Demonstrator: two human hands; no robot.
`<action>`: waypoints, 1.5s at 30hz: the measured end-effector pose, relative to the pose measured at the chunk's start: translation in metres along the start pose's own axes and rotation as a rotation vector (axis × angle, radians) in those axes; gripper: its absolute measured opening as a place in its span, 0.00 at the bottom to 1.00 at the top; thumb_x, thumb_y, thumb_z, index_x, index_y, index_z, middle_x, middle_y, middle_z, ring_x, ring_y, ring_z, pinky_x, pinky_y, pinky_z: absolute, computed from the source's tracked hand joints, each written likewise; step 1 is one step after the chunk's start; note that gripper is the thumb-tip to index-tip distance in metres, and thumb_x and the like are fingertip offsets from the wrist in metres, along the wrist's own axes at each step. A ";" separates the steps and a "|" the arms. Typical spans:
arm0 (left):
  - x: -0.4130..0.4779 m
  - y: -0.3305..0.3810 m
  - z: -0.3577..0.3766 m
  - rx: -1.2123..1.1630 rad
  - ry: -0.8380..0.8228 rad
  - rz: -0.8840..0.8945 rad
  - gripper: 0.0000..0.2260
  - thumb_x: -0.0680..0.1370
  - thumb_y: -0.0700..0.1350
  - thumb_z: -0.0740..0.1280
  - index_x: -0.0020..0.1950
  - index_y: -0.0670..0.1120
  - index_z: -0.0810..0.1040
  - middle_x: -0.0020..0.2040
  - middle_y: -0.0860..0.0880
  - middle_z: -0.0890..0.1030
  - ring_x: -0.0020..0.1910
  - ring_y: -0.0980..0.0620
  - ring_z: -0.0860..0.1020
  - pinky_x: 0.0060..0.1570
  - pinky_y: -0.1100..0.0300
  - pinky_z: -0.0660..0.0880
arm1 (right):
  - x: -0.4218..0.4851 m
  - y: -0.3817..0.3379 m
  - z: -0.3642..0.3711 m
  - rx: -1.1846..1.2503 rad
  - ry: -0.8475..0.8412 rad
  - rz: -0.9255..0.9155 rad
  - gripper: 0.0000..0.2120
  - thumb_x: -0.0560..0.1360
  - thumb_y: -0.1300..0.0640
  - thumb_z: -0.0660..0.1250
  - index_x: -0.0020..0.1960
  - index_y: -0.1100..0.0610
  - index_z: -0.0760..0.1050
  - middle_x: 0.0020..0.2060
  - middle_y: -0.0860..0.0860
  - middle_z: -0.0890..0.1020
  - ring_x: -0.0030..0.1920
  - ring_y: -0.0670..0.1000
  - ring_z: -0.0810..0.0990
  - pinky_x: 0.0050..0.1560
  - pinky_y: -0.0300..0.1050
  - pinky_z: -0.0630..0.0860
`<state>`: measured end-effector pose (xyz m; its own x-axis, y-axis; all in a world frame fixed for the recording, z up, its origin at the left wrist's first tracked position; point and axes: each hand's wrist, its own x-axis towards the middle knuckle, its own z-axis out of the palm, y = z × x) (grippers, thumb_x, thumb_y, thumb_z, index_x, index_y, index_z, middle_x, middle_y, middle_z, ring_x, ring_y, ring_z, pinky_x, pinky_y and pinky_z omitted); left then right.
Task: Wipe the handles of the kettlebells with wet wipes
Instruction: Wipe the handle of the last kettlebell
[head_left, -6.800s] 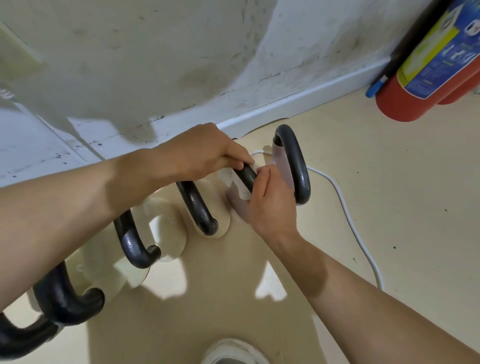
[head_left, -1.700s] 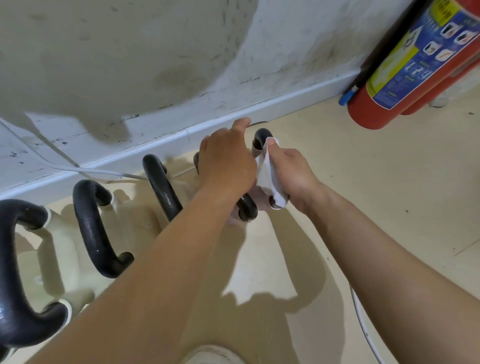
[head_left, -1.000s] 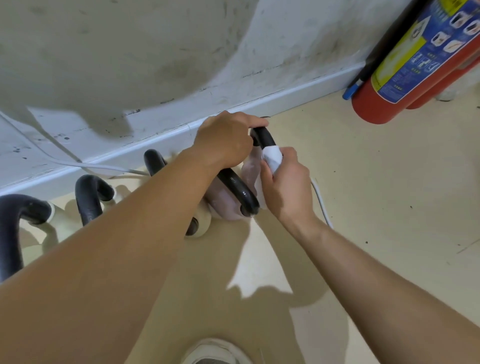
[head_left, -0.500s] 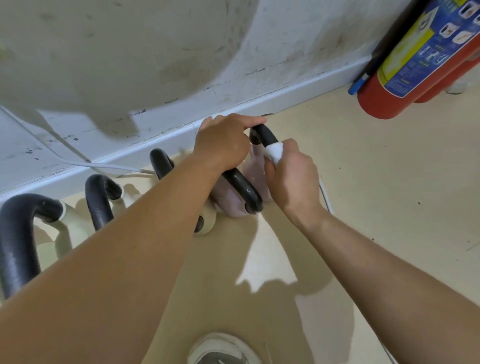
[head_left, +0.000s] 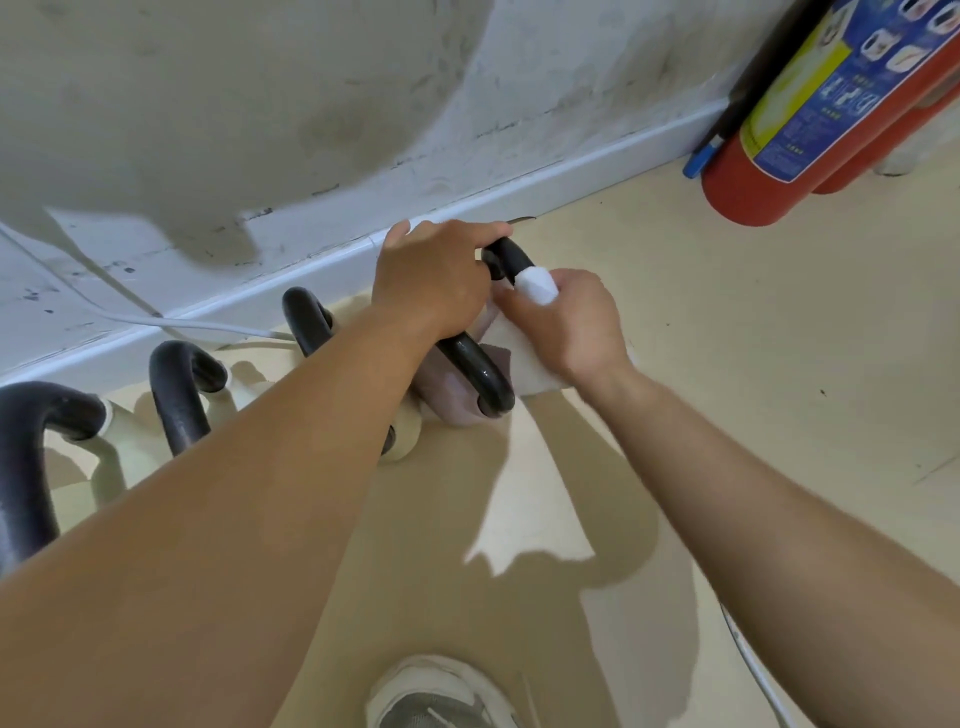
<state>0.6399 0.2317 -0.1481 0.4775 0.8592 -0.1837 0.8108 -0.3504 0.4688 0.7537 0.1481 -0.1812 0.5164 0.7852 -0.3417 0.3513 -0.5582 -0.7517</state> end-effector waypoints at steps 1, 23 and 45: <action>0.000 0.000 -0.001 -0.006 0.002 -0.002 0.26 0.79 0.39 0.56 0.72 0.63 0.71 0.67 0.49 0.77 0.70 0.47 0.67 0.74 0.53 0.58 | -0.011 0.007 0.008 -0.008 0.138 -0.052 0.15 0.76 0.46 0.70 0.39 0.54 0.70 0.29 0.44 0.73 0.28 0.47 0.70 0.28 0.40 0.65; 0.004 -0.001 0.008 0.124 0.073 0.072 0.19 0.79 0.41 0.58 0.65 0.57 0.77 0.53 0.48 0.82 0.57 0.42 0.74 0.61 0.54 0.65 | -0.013 0.033 -0.009 0.310 -0.171 -0.025 0.14 0.74 0.59 0.72 0.30 0.55 0.77 0.28 0.54 0.82 0.32 0.52 0.81 0.39 0.52 0.80; 0.002 0.000 0.008 0.119 0.041 0.048 0.24 0.80 0.41 0.57 0.72 0.63 0.70 0.64 0.52 0.79 0.63 0.47 0.71 0.66 0.56 0.61 | -0.006 0.001 -0.004 0.086 -0.061 0.146 0.09 0.75 0.55 0.69 0.35 0.51 0.78 0.28 0.46 0.78 0.29 0.45 0.77 0.28 0.39 0.68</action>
<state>0.6436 0.2309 -0.1550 0.5042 0.8543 -0.1266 0.8231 -0.4310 0.3698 0.7545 0.1419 -0.1781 0.5073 0.7140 -0.4824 0.2070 -0.6444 -0.7361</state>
